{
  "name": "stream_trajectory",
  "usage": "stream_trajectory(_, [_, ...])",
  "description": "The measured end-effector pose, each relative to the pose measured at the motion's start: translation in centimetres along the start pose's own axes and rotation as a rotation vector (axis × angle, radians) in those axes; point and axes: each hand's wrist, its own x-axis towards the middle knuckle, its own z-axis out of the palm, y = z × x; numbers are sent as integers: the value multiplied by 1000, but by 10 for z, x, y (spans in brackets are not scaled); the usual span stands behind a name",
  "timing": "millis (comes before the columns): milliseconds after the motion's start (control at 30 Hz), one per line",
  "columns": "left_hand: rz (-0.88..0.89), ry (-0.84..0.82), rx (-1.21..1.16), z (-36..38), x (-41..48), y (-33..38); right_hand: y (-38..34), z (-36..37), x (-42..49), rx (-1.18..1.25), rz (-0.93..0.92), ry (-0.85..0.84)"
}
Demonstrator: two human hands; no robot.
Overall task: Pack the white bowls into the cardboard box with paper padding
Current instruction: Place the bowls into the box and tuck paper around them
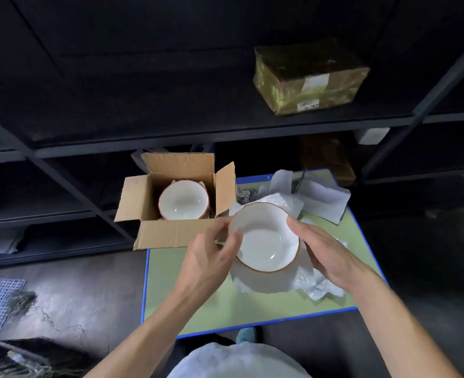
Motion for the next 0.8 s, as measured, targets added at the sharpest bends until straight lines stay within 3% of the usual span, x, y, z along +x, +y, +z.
stream_trajectory(167, [-47,120,-83,-36,13,-7,-33,35,25,-138,-13,-5])
stream_trajectory(333, [-104,201,12,-81,34,-25,-55,80,60,-293,-55,83])
stream_trajectory(467, [-117,180,124,-115,60,-41,-65,106,96,-410,-92,116])
stream_trajectory(800, [-79,87,327,-143,137,-90,-71,143,174,-597,28,266])
